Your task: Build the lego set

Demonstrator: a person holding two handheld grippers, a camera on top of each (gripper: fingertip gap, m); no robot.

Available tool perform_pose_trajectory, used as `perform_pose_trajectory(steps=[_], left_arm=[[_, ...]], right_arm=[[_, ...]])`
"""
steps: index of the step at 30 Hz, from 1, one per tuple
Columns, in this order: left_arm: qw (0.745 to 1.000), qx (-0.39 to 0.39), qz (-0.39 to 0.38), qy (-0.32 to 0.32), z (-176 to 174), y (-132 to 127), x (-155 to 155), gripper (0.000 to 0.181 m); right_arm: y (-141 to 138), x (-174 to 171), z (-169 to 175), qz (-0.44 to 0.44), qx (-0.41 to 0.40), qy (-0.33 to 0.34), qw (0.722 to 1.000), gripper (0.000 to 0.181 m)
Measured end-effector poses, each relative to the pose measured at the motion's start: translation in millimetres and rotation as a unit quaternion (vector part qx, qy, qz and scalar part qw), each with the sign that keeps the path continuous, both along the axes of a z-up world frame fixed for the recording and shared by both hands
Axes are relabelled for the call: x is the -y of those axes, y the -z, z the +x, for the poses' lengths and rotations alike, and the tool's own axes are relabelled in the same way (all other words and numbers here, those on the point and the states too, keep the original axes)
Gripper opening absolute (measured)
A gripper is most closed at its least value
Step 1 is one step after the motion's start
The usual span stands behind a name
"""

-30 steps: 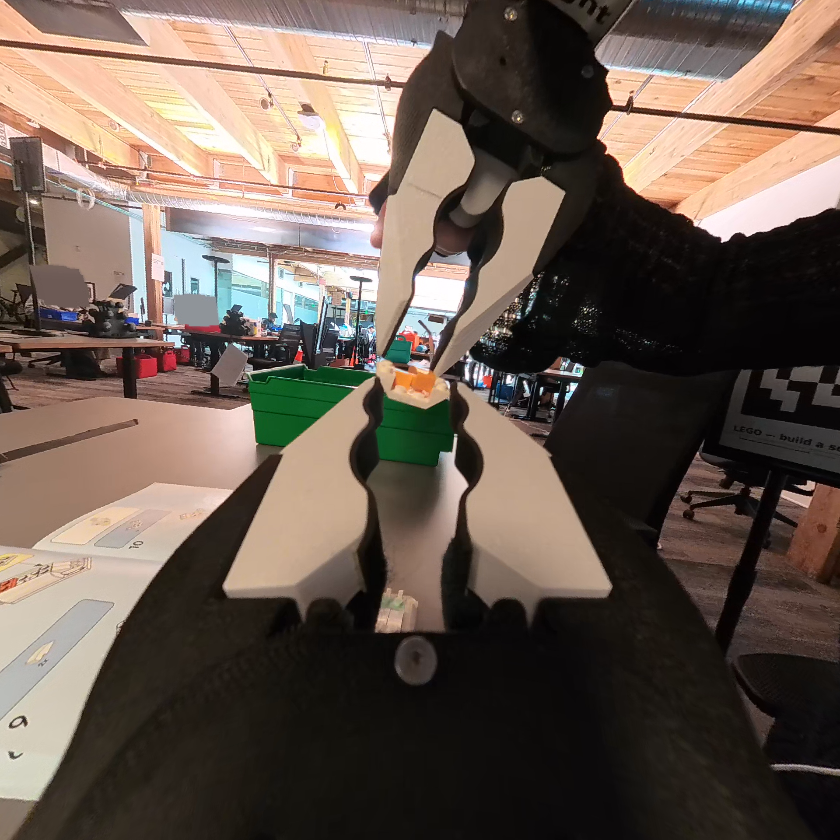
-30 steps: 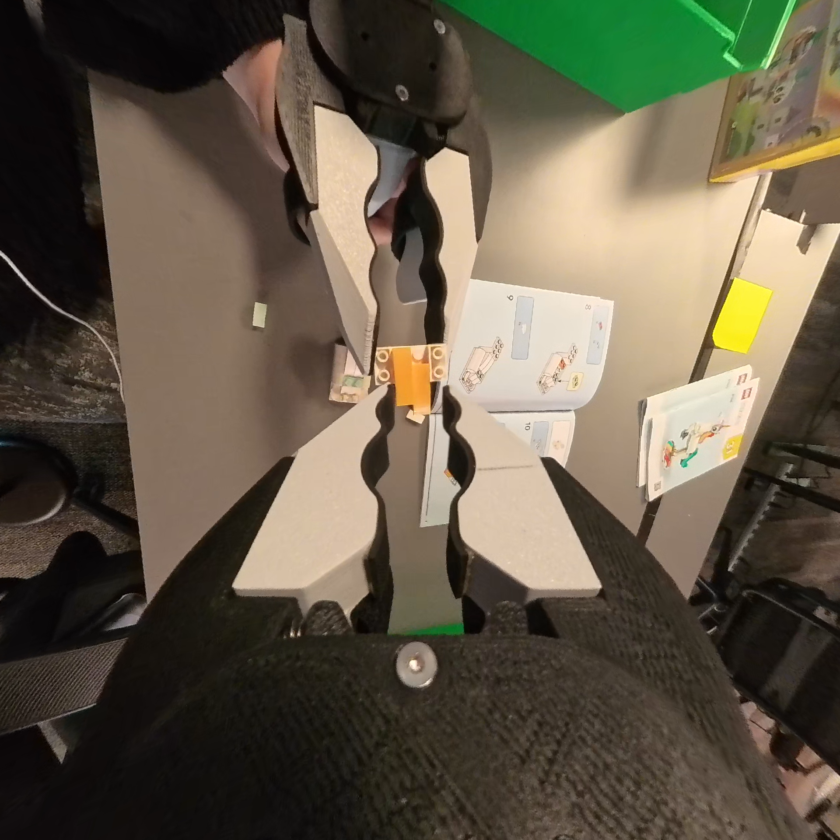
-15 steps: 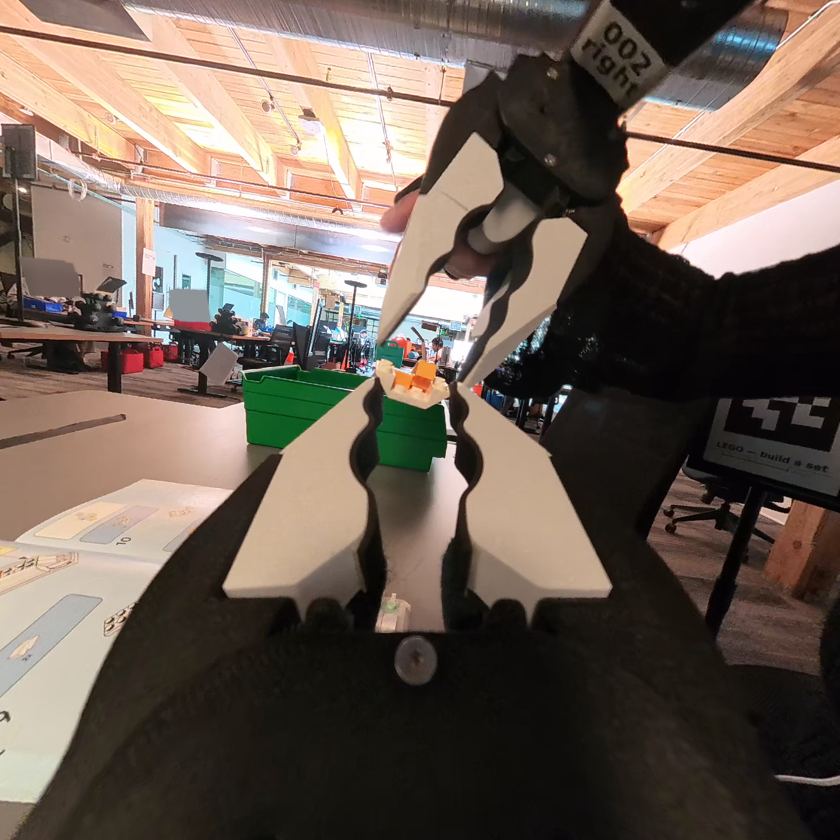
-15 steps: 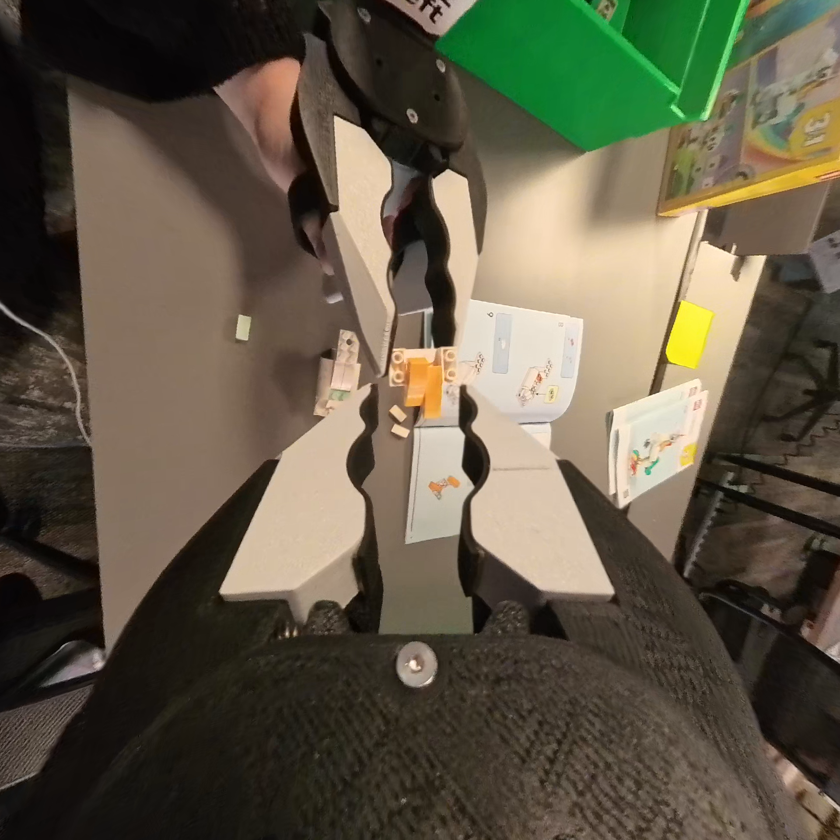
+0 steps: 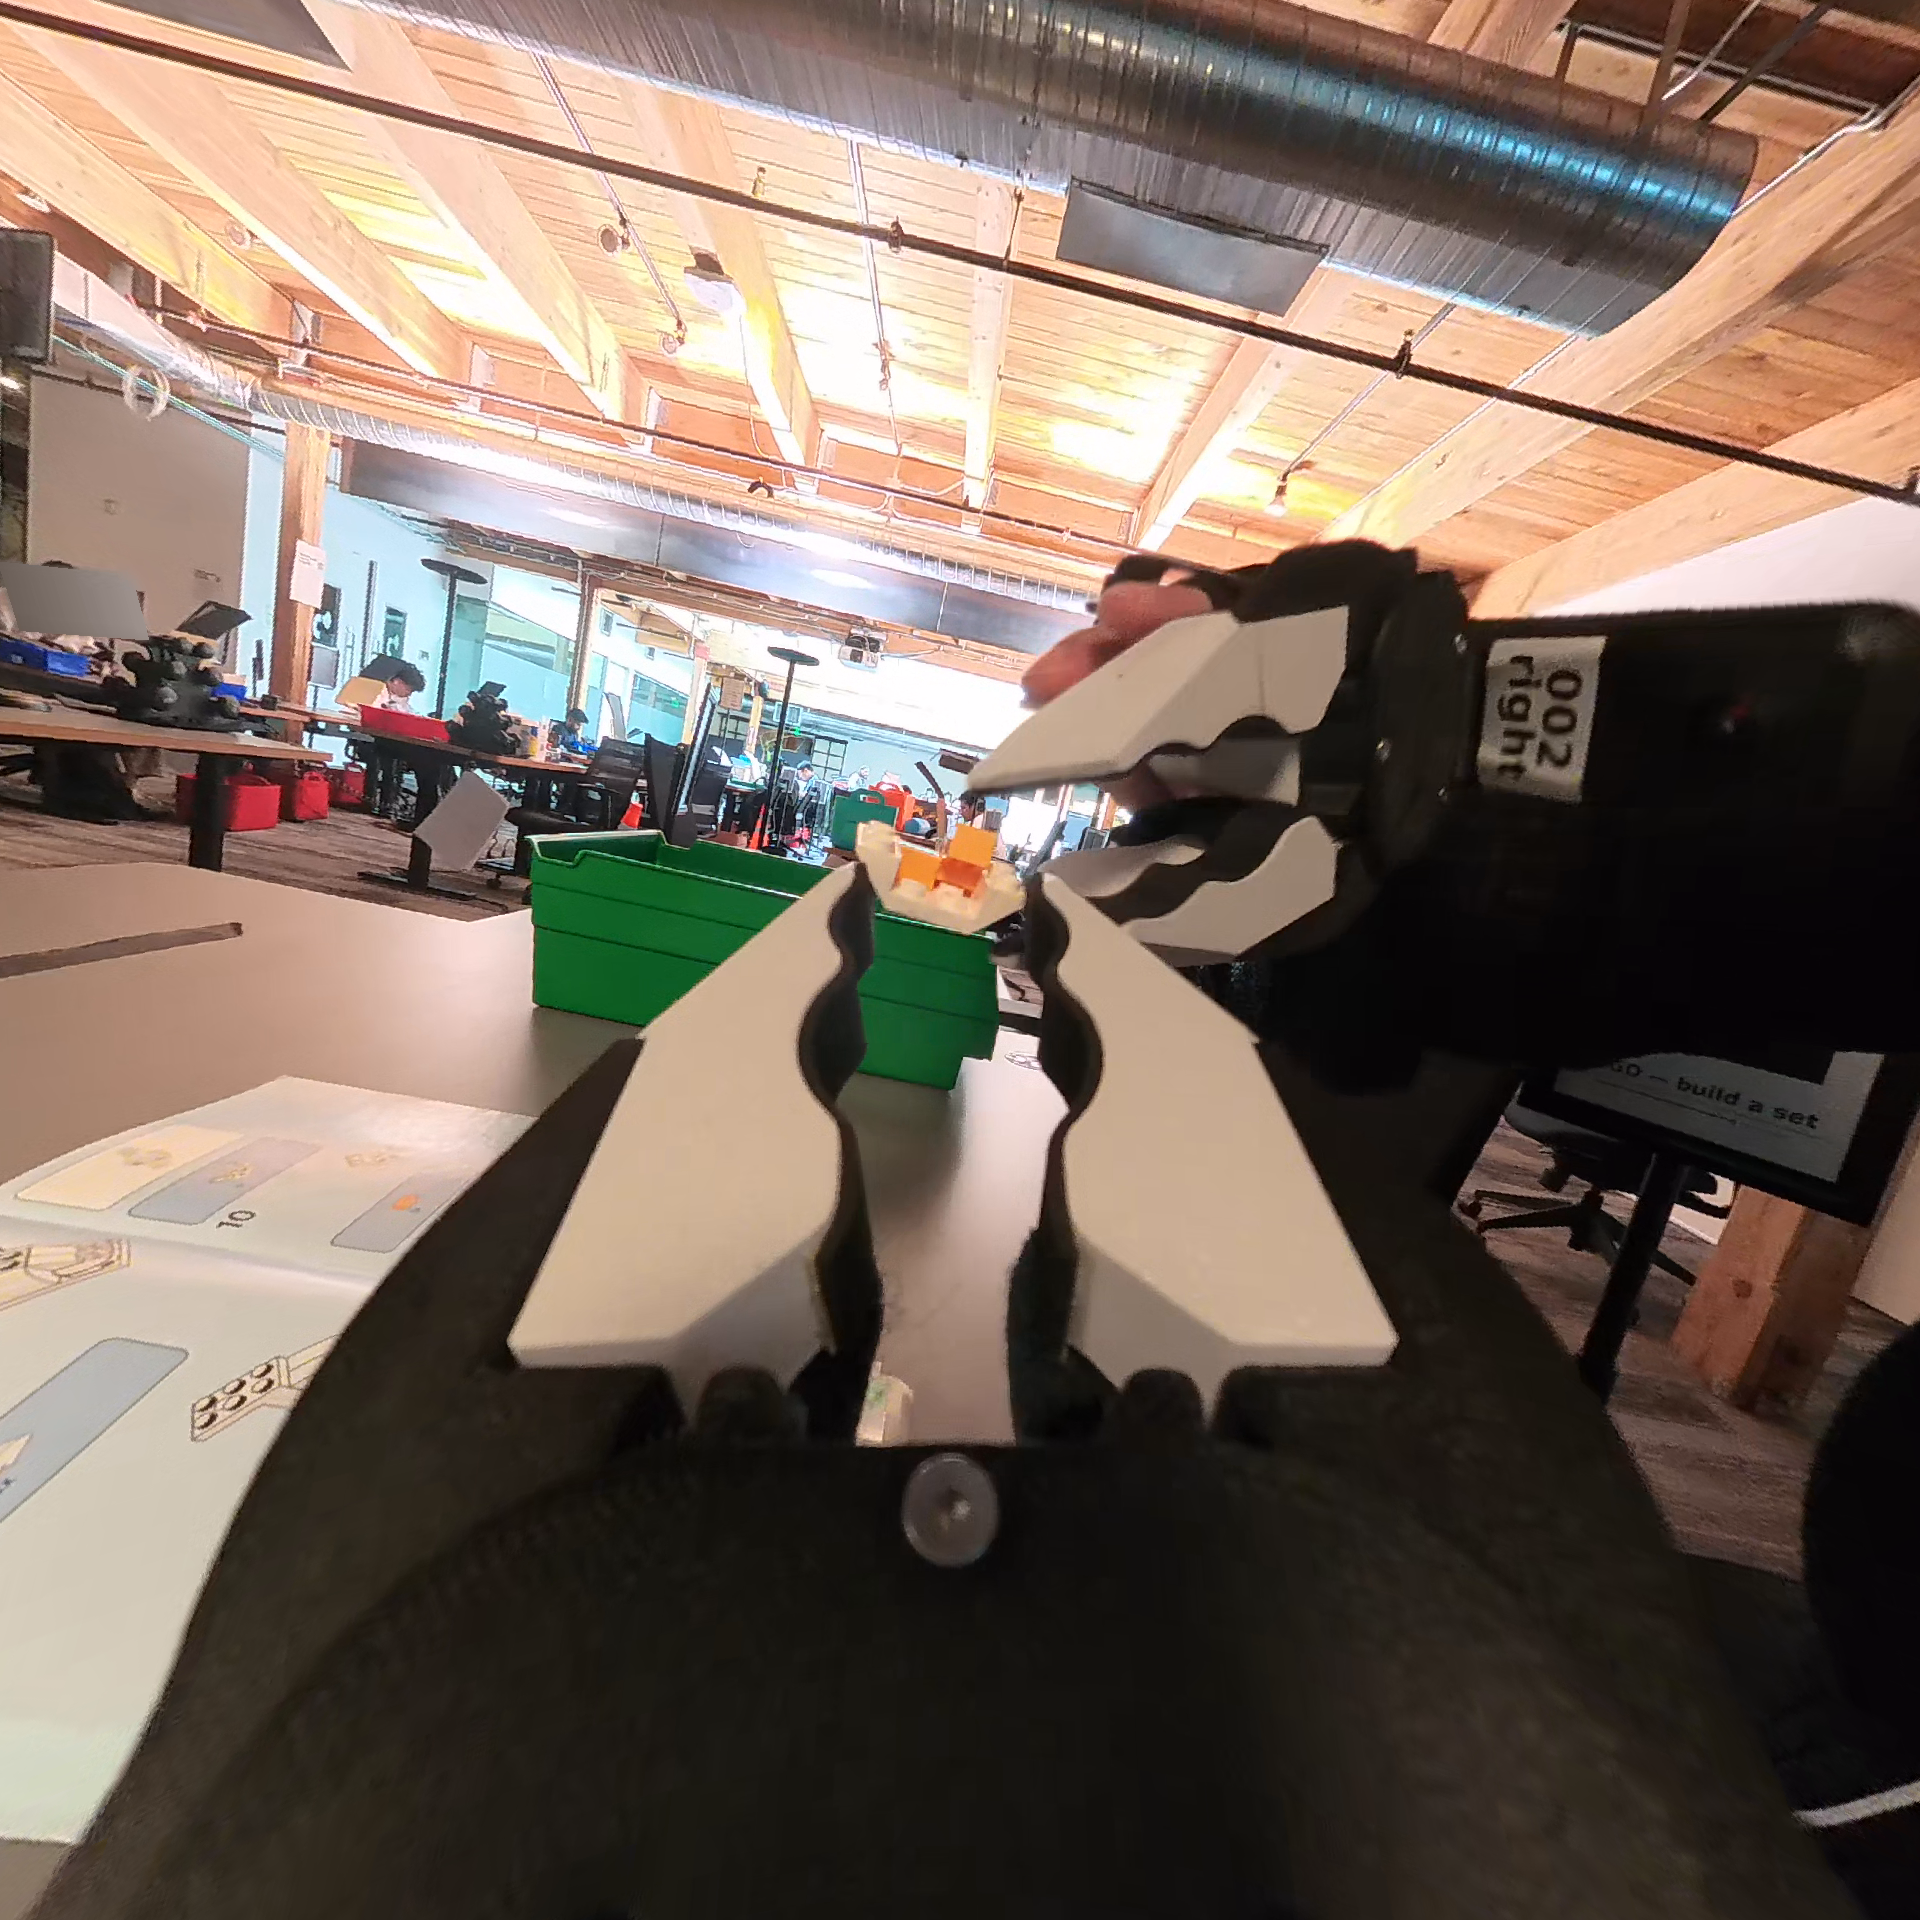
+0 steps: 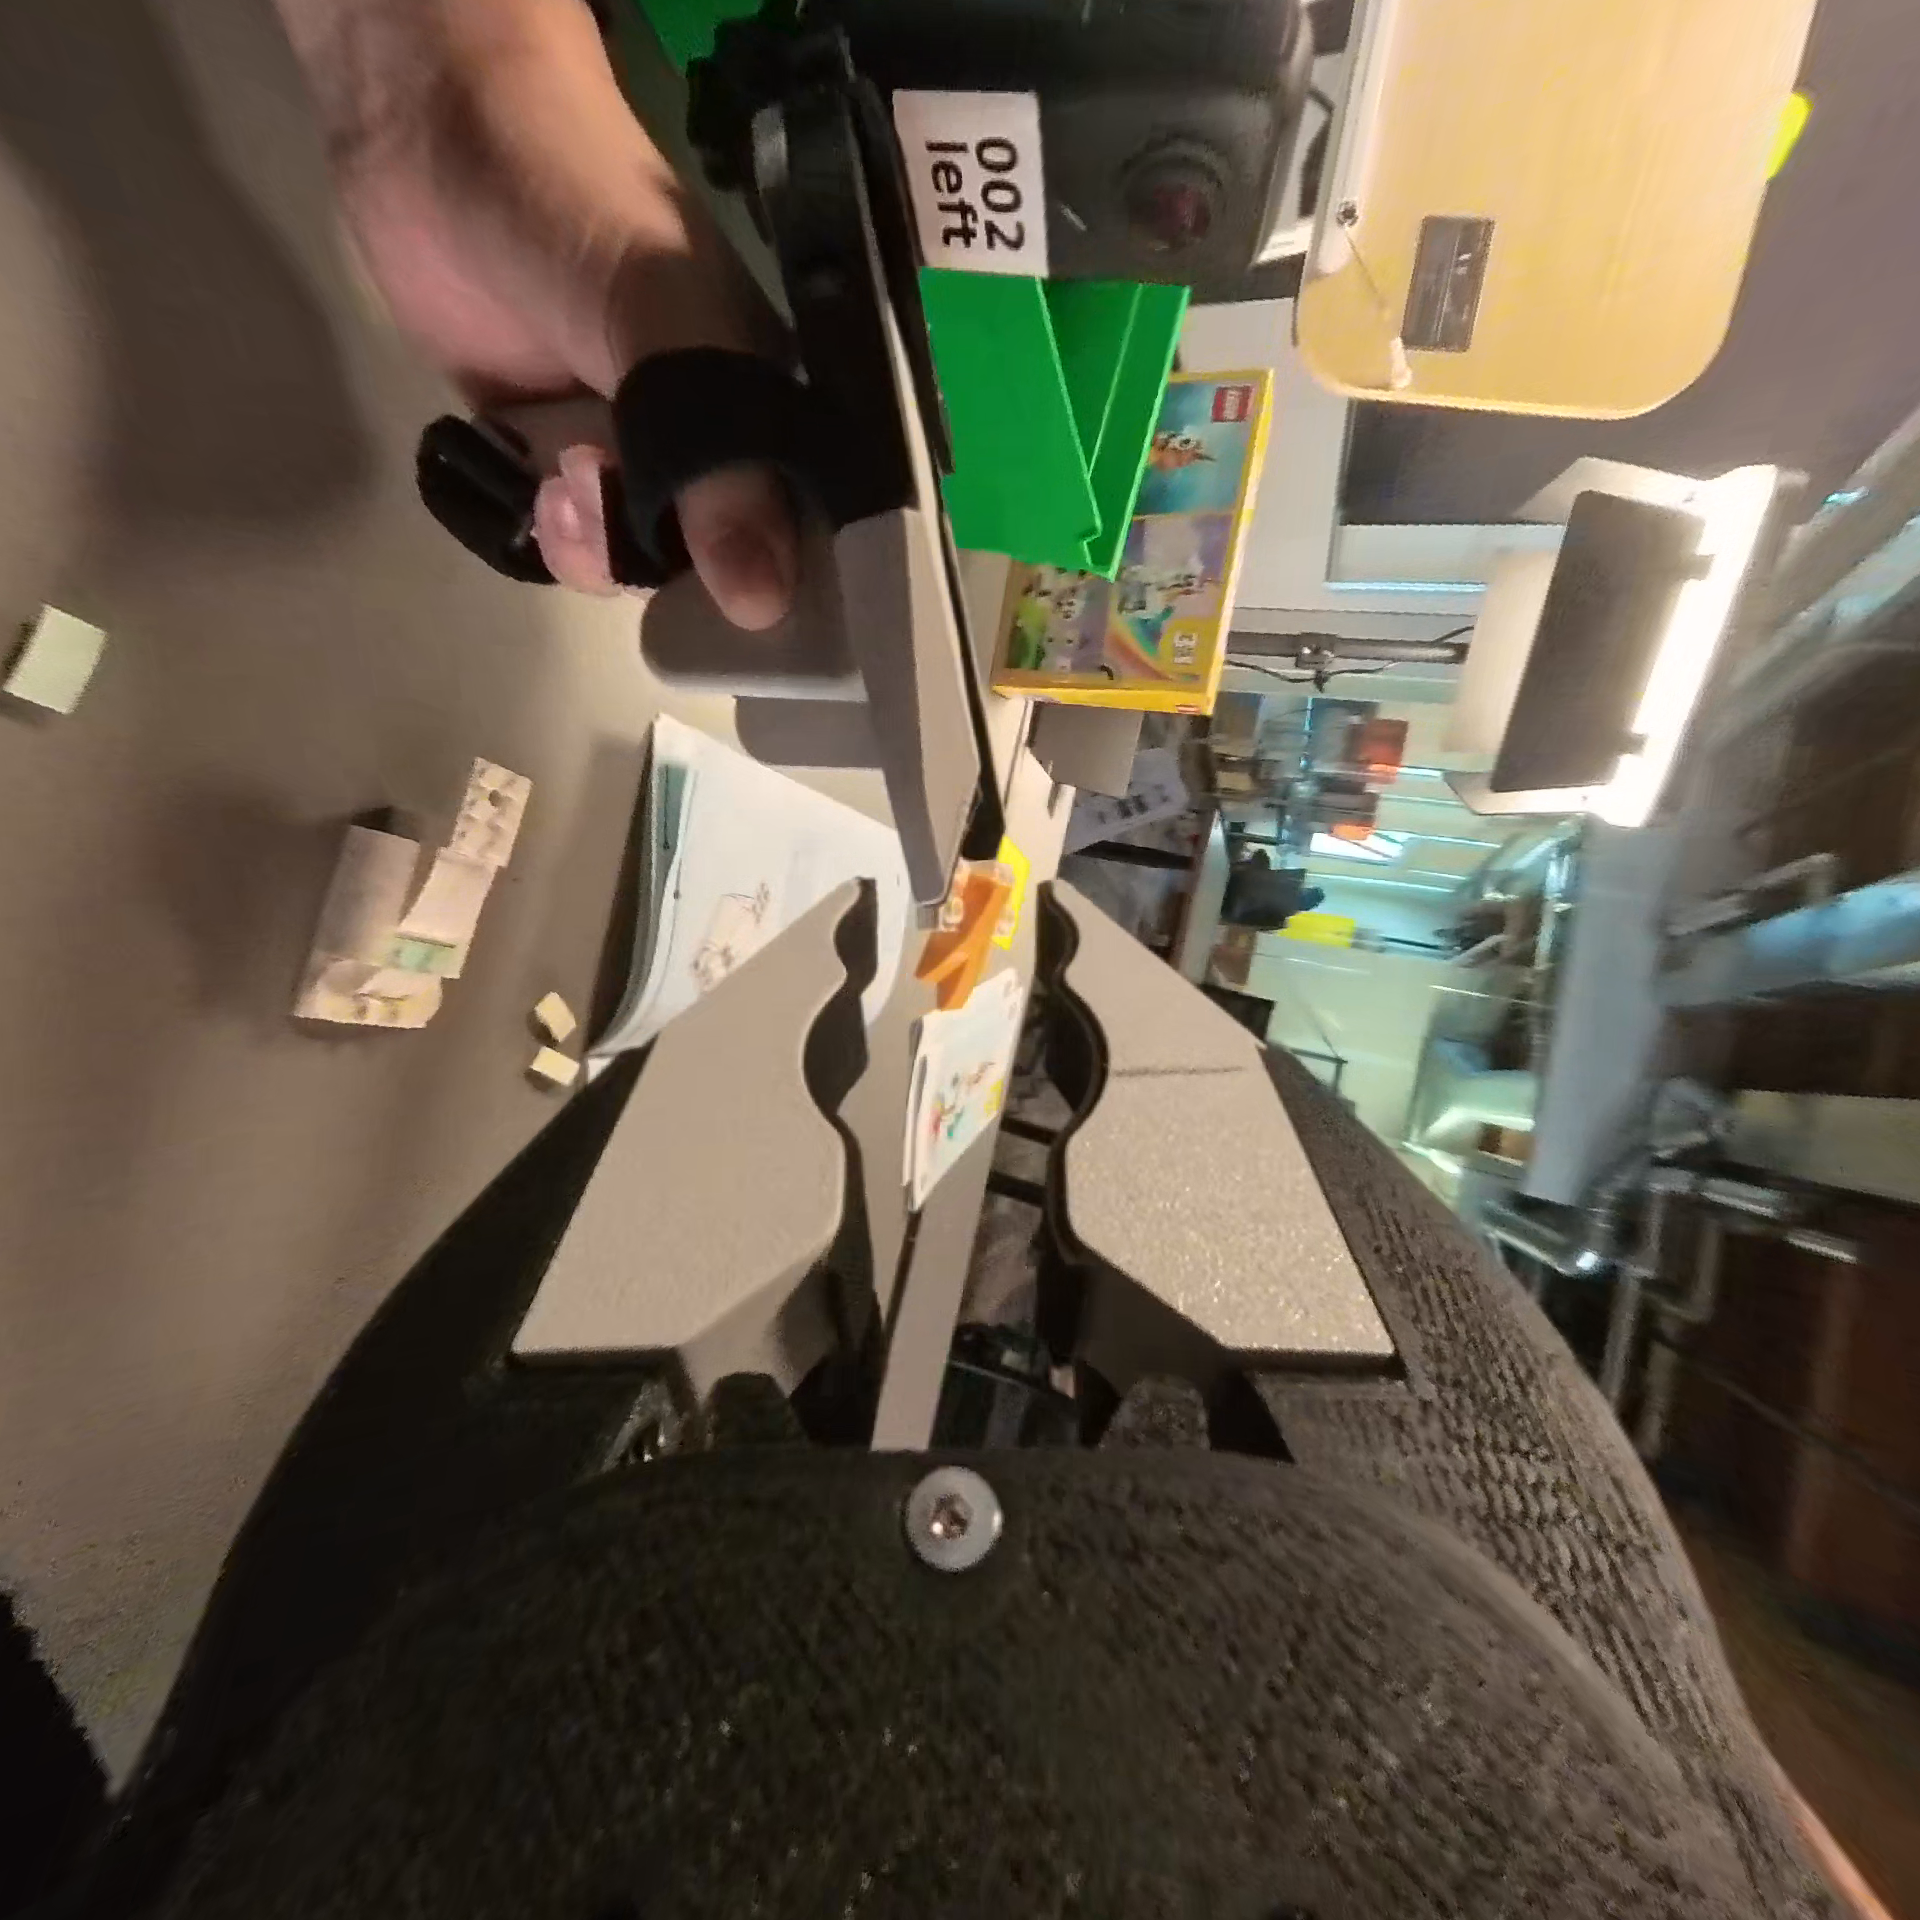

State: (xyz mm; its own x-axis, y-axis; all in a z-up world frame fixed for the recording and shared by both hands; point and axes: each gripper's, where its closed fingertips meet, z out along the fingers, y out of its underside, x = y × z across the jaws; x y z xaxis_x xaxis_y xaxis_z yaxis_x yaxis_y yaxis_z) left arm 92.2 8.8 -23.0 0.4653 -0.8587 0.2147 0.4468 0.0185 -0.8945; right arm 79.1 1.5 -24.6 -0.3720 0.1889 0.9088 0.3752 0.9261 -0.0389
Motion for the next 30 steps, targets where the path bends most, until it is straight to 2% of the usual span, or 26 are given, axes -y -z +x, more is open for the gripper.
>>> perform_pose_trajectory(steps=[7, 15, 20, 30], left_arm=[[1.0, 0.0, -0.002, 0.013, 2.9, 0.6, 2.1, 0.028], [1.0, 0.01, -0.009, 0.023, 2.5, -0.6, 2.5, 0.028], [0.999, 0.026, -0.023, 0.026, -0.1, -0.1, -0.2, 0.027], [0.998, 0.047, -0.007, 0.038, -3.7, -7.7, 5.0, 0.026]], right_arm=[[5.1, -4.5, -0.4, 0.036, 0.005, -0.005, 0.999, 0.012], [4.0, -3.6, -0.5, 0.072, 0.002, -0.003, 0.997, 0.009], [4.6, -6.5, -2.7, 0.082, -0.012, 0.028, 0.996, 0.008], [-3.3, -2.4, -5.8, 0.029, -0.093, 0.045, 0.994, 0.008]])
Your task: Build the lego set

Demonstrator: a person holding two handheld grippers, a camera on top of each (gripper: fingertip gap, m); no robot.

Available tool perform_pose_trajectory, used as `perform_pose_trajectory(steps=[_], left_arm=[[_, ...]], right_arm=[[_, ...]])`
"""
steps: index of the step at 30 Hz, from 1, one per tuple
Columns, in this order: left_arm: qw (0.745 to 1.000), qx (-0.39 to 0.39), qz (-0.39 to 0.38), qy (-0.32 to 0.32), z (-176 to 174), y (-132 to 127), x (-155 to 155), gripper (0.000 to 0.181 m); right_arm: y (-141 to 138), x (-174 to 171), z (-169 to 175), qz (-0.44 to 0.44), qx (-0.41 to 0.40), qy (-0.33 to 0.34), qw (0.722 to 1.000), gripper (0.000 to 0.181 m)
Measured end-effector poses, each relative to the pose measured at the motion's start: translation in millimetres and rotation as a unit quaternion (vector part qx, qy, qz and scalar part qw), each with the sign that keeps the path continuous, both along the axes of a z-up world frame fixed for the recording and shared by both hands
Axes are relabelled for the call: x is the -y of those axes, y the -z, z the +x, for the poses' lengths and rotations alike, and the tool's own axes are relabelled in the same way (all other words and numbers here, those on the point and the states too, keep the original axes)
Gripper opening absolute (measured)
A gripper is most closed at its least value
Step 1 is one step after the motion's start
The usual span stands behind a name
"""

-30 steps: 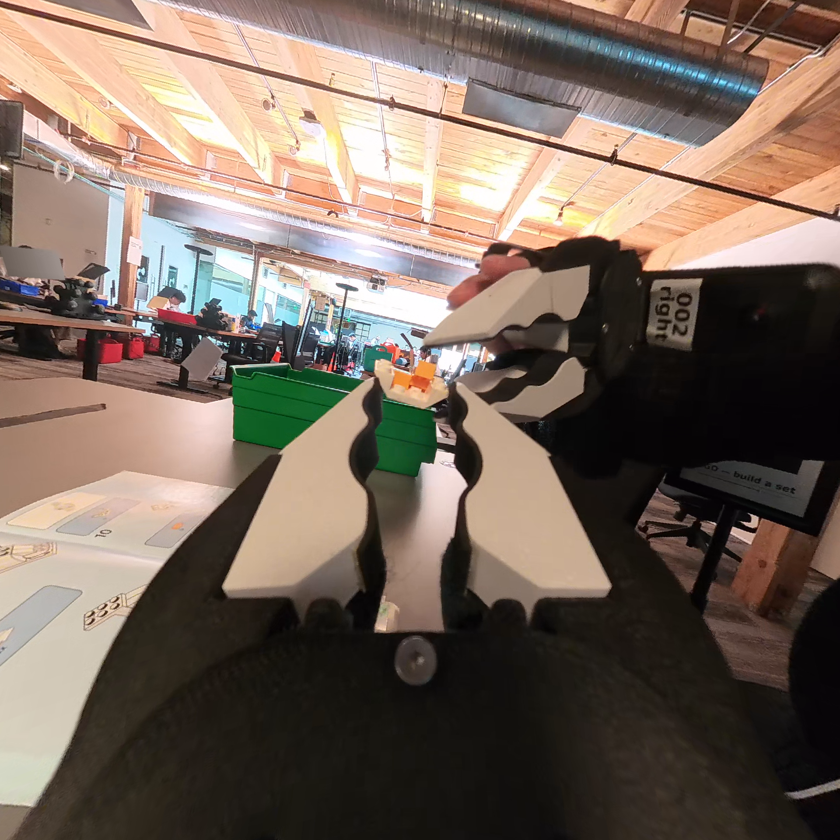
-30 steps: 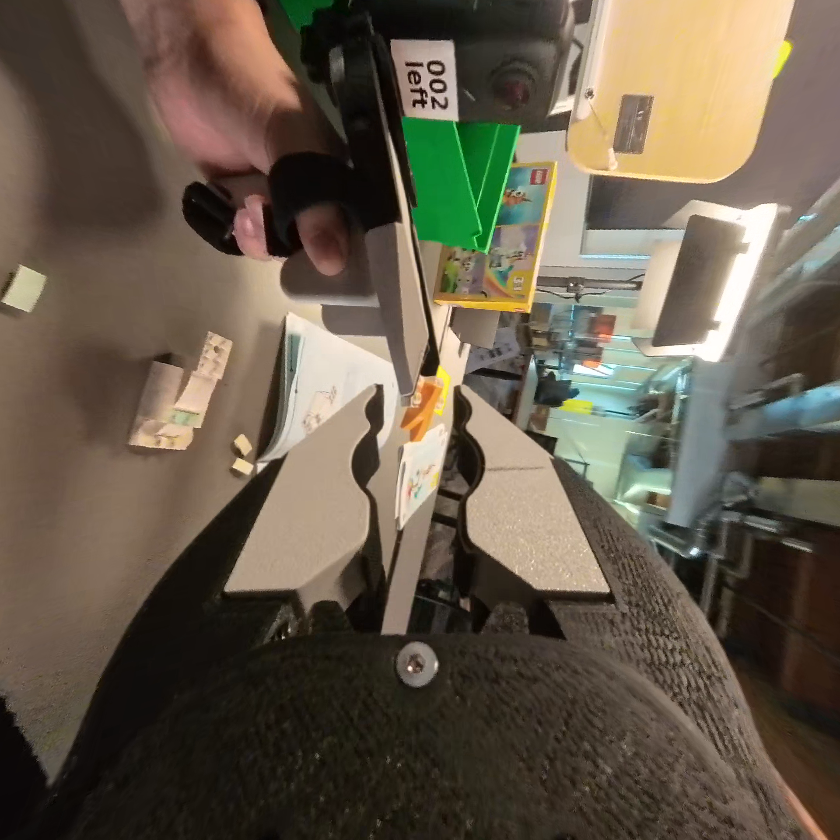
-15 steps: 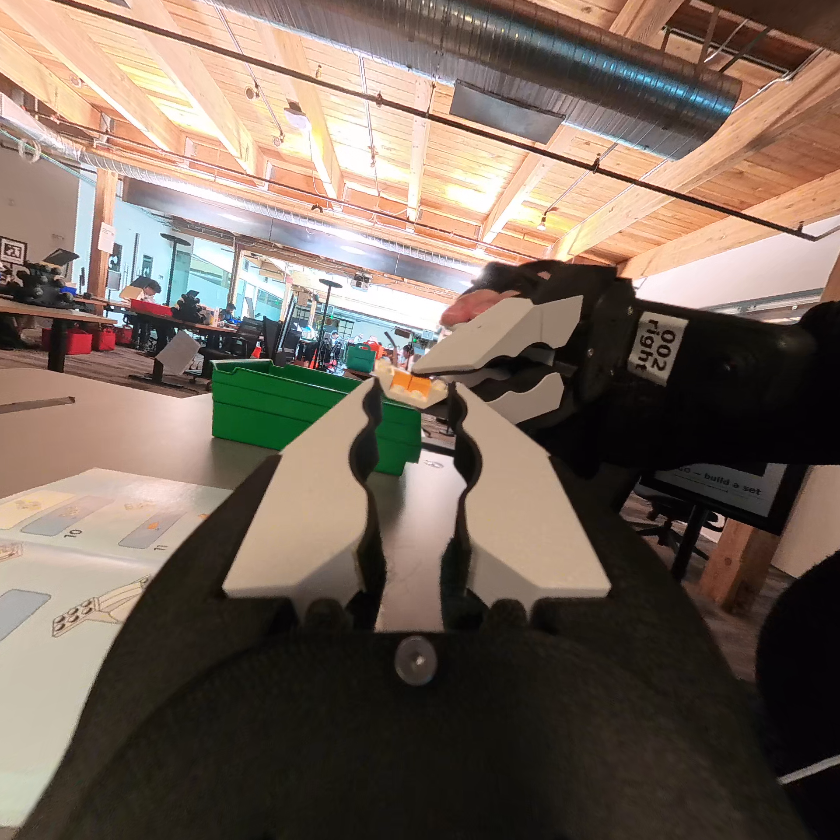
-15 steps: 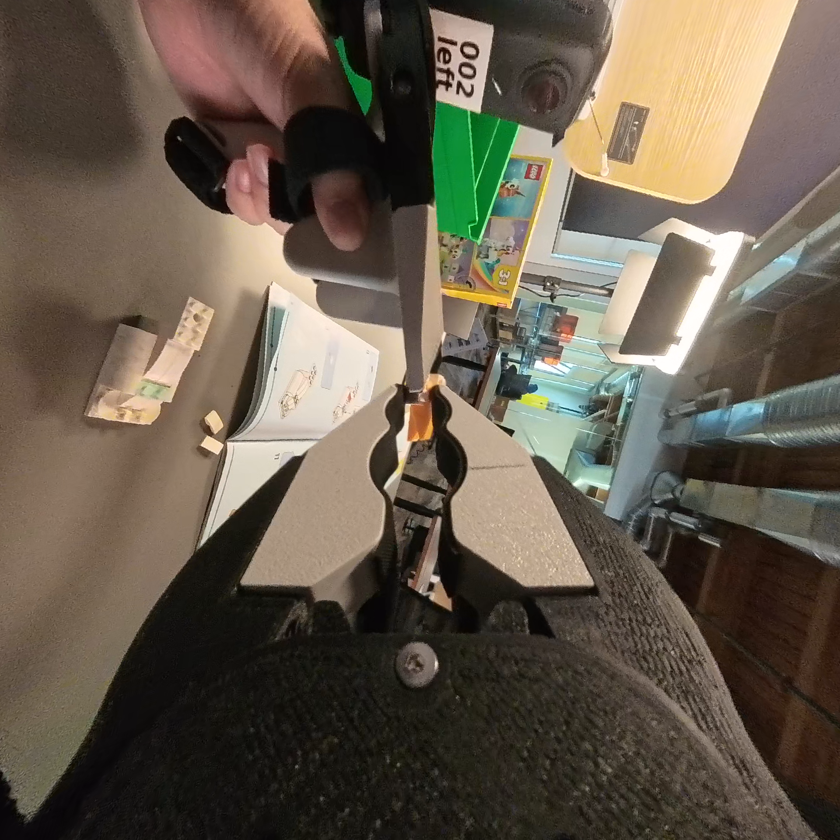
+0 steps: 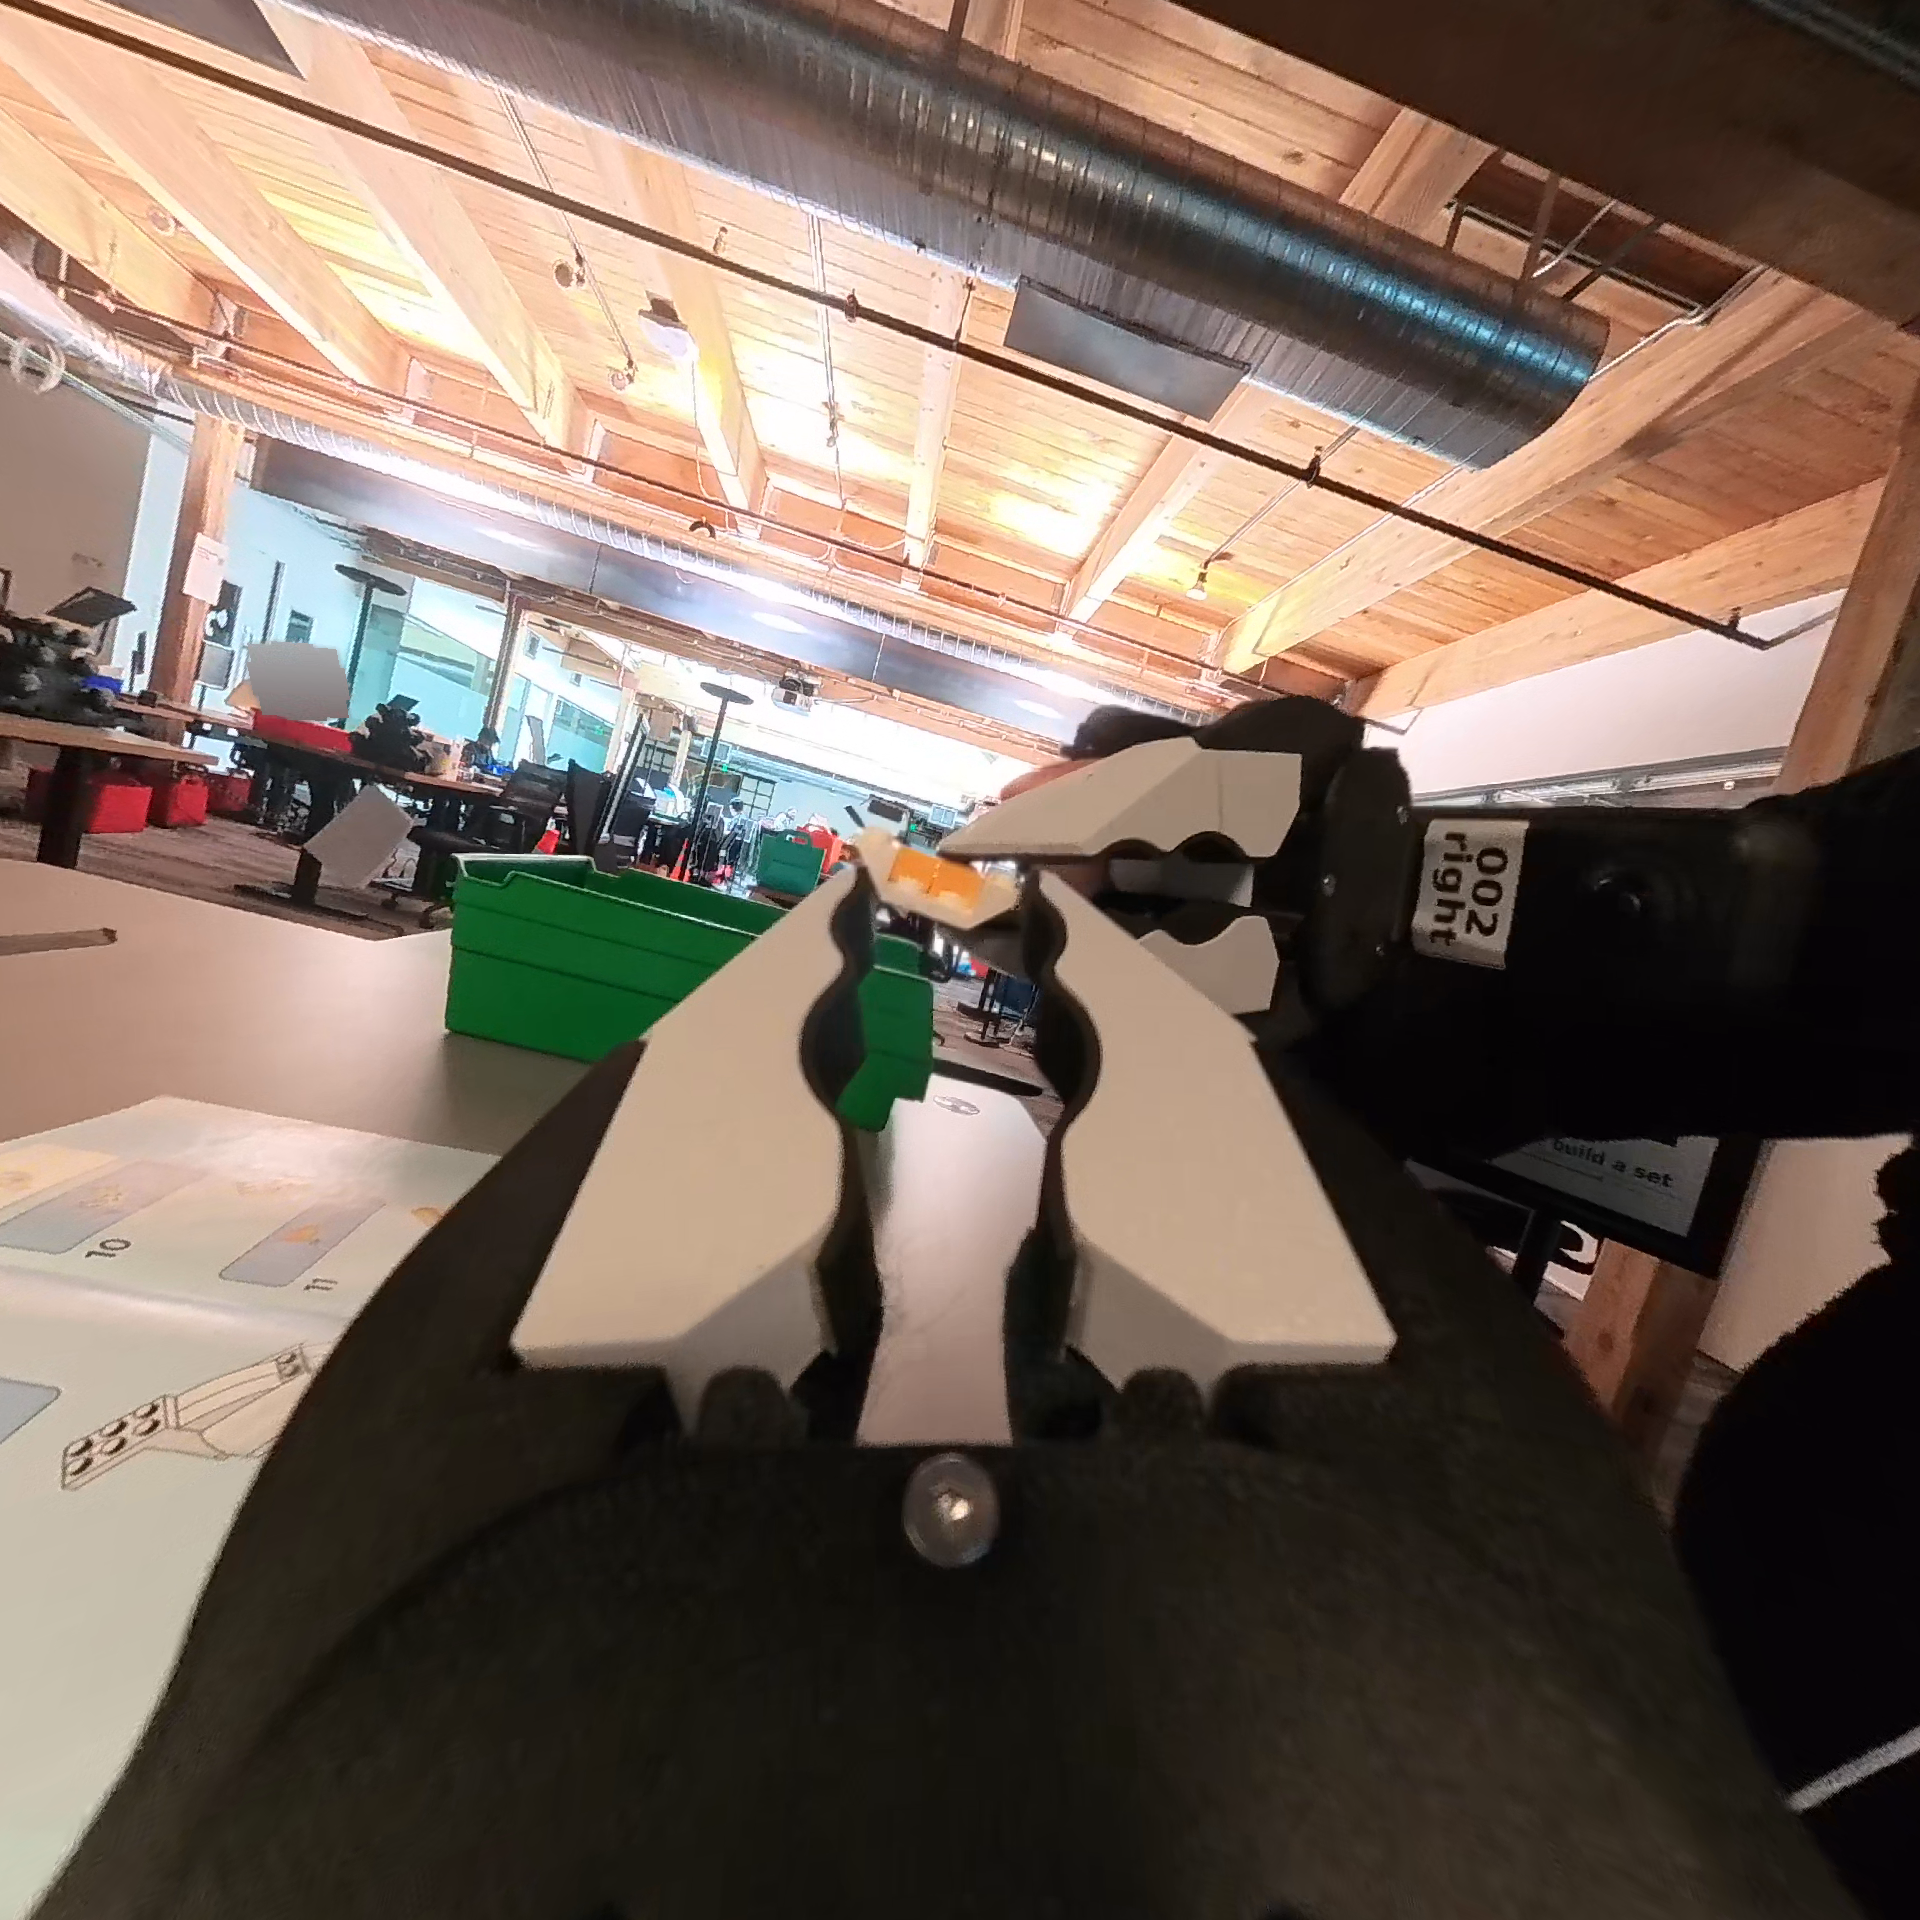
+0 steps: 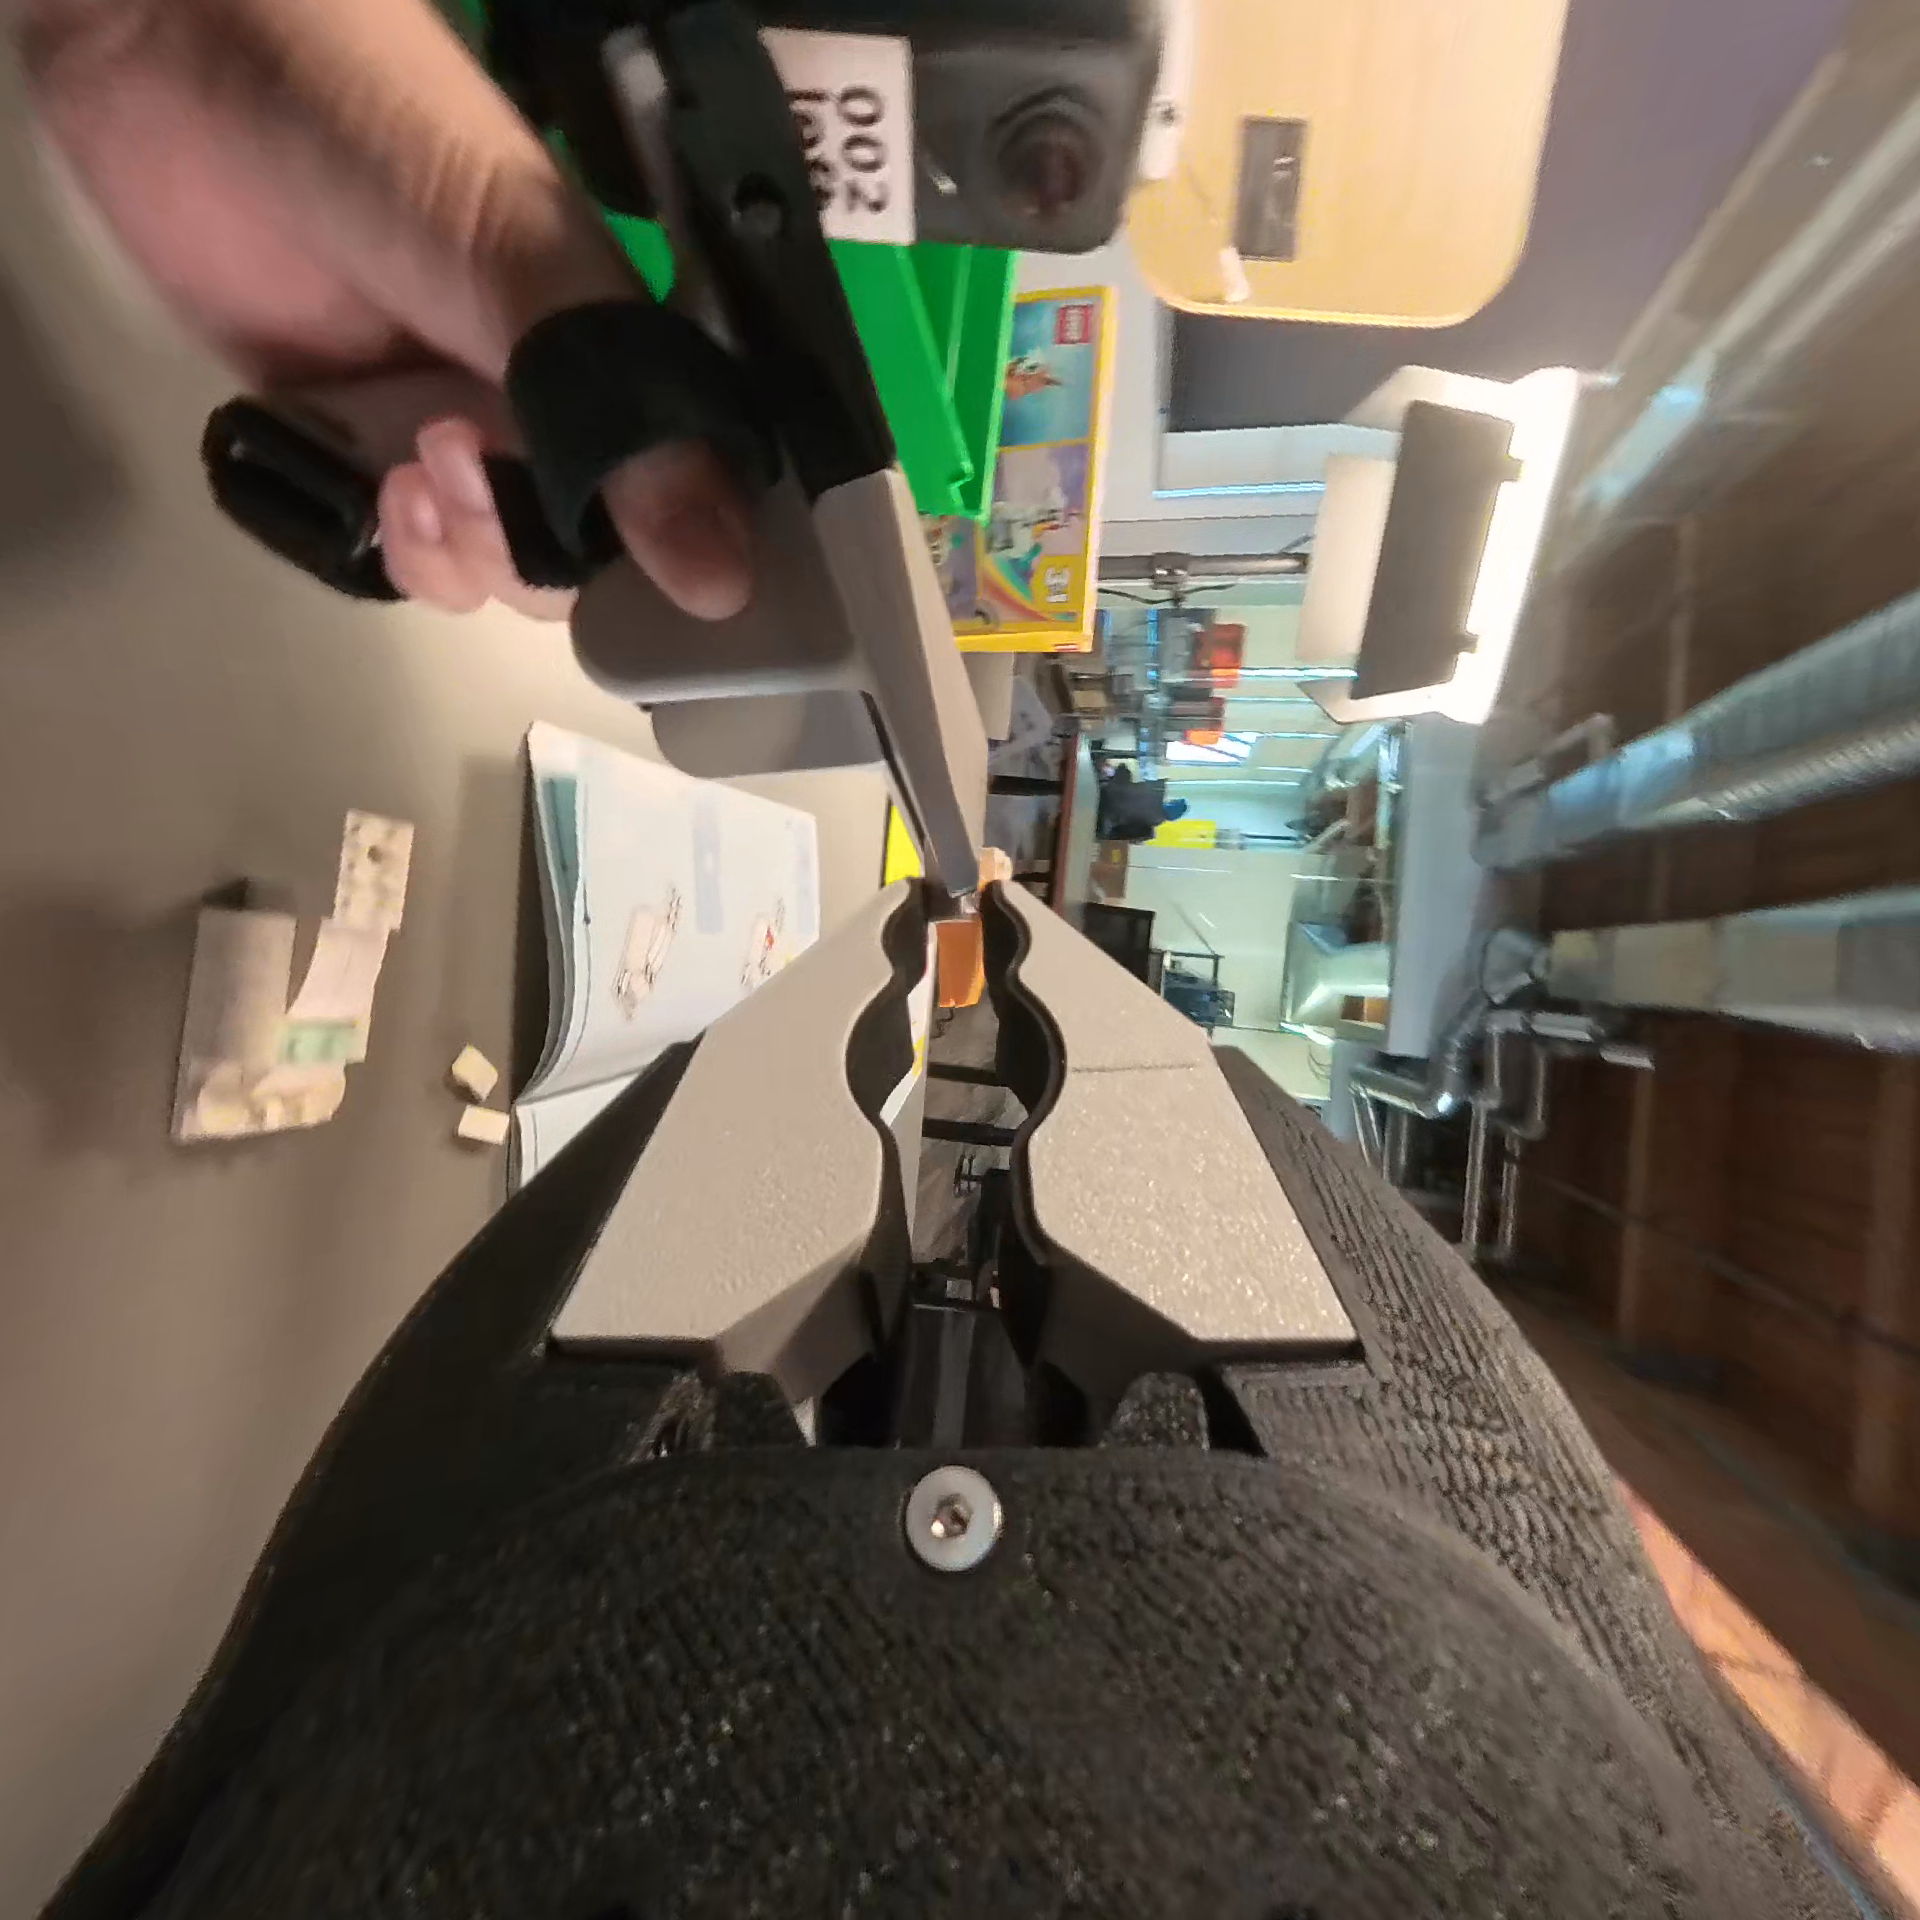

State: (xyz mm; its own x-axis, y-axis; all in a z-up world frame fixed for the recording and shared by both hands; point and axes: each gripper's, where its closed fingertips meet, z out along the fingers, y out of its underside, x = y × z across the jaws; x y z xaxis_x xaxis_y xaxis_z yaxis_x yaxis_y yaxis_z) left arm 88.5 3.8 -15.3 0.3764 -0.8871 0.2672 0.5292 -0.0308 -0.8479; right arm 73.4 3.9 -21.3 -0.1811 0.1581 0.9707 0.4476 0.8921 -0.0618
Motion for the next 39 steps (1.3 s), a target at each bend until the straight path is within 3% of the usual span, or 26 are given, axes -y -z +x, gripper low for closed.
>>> perform_pose_trajectory(steps=[9, 14, 18, 23, 28, 31, 39], left_arm=[[1.0, -0.017, 0.017, 0.001, 2.7, -1.4, 4.4, 0.027], [0.996, -0.059, 0.059, 0.024, 10.1, -4.8, 17.4, 0.03], [0.987, -0.125, 0.104, -0.007, 11.8, -0.1, 20.7, 0.033], [0.956, -0.228, 0.166, -0.076, 16.5, 9.0, 20.1, 0.038], [0.921, -0.318, 0.209, -0.083, 36.1, 27.0, 27.4, 0.034], [0.912, -0.336, 0.218, -0.092, 39.1, 31.5, 27.3, 0.014], [0.892, -0.379, 0.216, -0.119, 39.2, 42.3, 18.3, 0.012]], right_arm=[[-1.5, 3.9, 2.8, 0.018, -0.022, -0.017, 0.999, 0.008], [-4.9, 19.0, 9.9, -0.105, -0.043, -0.086, 0.99, 0.009], [-8.6, 23.0, 20.6, -0.185, -0.052, -0.11, 0.975, 0.009], [5.2, 29.1, 35.5, -0.279, -0.019, -0.133, 0.951, 0.009], [12.7, 34.3, 44.2, -0.334, -0.014, -0.162, 0.928, 0.008], [18.9, 36.8, 46.2, -0.356, -0.009, -0.174, 0.918, 0.008], [30.2, 27.0, 48.1, -0.429, -0.011, -0.161, 0.889, 0.008]])
